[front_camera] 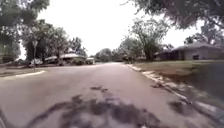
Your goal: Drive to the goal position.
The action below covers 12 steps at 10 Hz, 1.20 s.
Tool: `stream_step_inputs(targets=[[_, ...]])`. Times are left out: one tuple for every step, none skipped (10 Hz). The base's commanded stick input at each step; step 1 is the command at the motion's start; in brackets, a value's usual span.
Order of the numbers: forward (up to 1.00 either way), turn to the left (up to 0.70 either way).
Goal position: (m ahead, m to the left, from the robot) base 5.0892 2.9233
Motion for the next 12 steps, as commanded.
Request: stream_step_inputs(targets=[[0.69, 0.03], [0.69, 0.03], [0.69, 0.03], [0.69, 0.03], [0.69, 0.03], [0.69, 0.03], [0.69, 0.03], [0.69, 0.03], [0.69, 0.03], [0.69, 0.03], [0.69, 0.03], [0.69, 0.03]])
